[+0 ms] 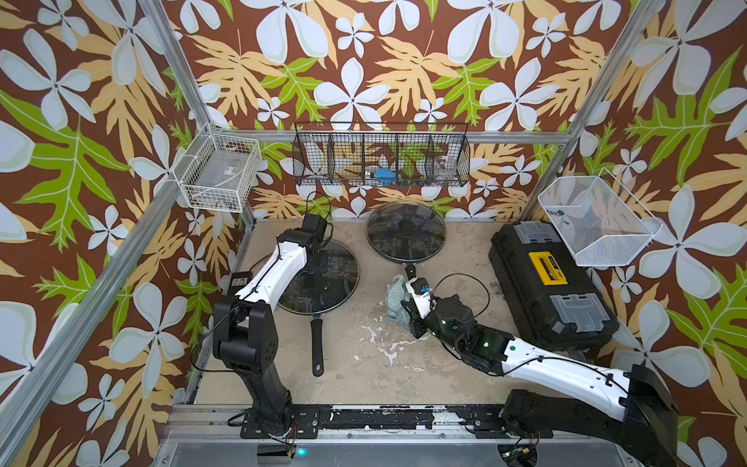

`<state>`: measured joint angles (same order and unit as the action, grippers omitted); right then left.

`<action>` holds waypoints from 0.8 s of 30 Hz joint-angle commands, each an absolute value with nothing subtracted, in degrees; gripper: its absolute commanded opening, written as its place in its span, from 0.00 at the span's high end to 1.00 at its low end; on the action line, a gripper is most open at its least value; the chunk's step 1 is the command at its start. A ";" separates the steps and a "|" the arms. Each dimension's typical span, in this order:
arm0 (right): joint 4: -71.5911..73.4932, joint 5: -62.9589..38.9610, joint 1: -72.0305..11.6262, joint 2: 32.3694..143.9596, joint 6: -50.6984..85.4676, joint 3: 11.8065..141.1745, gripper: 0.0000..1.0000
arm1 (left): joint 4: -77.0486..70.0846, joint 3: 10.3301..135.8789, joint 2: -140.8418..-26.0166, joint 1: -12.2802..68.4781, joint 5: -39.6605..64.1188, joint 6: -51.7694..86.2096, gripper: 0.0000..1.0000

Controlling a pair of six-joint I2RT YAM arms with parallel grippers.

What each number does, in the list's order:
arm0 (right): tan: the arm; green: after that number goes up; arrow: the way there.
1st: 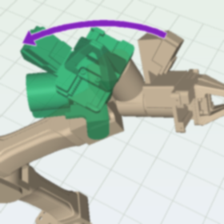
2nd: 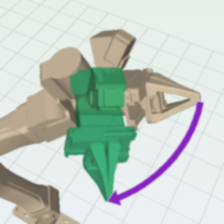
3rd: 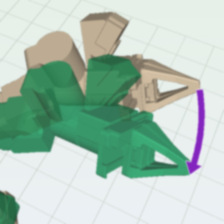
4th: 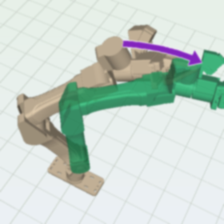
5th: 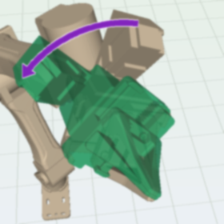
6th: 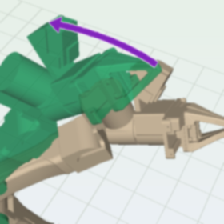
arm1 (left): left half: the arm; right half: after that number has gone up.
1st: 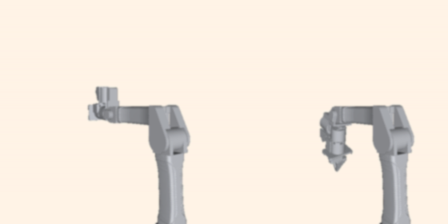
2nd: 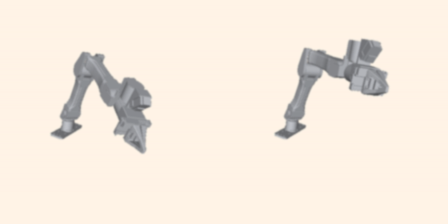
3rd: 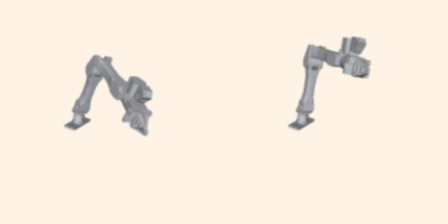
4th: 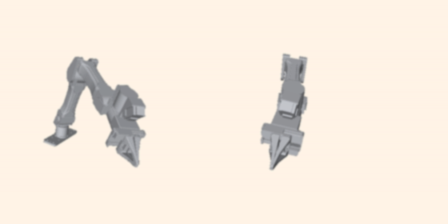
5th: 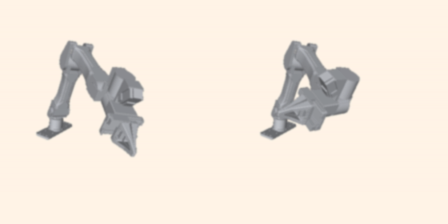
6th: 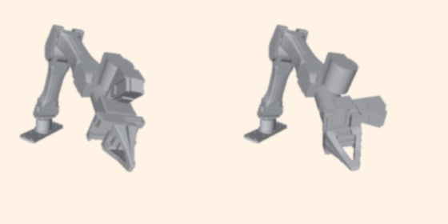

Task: Wipe the pot lid with a cloth
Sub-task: Pick up the pot lid from the cooking pot.

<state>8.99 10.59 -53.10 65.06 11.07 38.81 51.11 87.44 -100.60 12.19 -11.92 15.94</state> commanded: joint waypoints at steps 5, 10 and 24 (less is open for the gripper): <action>10.47 12.72 -53.04 64.69 9.59 38.46 1.00 | 54.21 89.05 -102.21 12.83 -13.10 16.41 0.60; 10.68 13.01 -53.09 64.51 9.23 38.27 1.00 | 54.38 89.03 -102.56 12.83 -12.86 16.40 0.66; 10.42 13.80 -53.09 64.25 9.05 38.20 1.00 | 53.34 88.34 -100.79 12.86 -12.11 16.08 0.96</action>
